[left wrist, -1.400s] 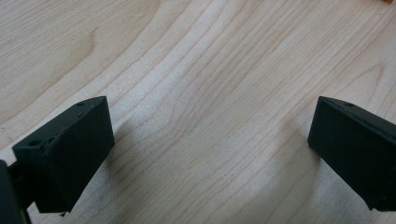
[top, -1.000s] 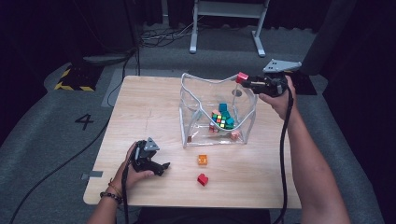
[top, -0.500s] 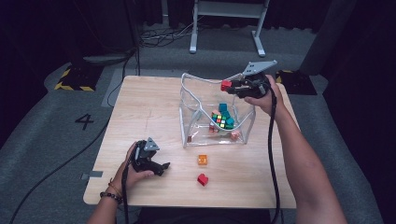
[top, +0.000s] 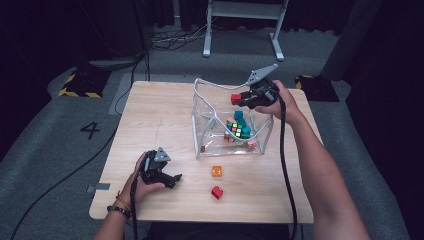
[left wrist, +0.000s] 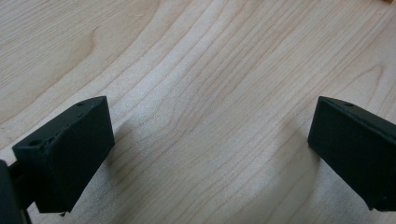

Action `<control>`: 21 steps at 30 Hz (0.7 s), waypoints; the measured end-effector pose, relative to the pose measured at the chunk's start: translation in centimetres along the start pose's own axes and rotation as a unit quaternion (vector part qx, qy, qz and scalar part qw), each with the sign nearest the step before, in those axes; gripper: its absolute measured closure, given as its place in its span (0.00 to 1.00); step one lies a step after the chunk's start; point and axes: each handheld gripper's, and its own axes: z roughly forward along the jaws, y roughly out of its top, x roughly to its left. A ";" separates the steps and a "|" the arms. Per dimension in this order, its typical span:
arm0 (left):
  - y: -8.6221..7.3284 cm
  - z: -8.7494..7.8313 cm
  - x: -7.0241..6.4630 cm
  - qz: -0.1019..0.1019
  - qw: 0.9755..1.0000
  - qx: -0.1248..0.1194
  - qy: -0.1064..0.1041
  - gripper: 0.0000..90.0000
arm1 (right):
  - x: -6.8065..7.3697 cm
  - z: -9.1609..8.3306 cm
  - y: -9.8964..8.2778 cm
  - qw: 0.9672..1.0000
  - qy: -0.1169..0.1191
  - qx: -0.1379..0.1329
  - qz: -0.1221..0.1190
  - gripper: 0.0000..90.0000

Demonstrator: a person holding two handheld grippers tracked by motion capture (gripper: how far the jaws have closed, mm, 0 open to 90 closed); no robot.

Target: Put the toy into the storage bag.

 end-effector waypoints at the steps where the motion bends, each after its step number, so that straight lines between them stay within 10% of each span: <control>1: 0.0 0.0 0.0 0.000 1.000 0.000 0.000 0.00 | -0.1 0.3 0.1 1.000 0.004 0.018 -0.004 0.74; 21: 0.0 0.0 0.0 0.000 1.000 0.000 0.000 0.00 | -2.2 -0.7 -1.7 0.989 -0.007 0.150 -0.004 0.73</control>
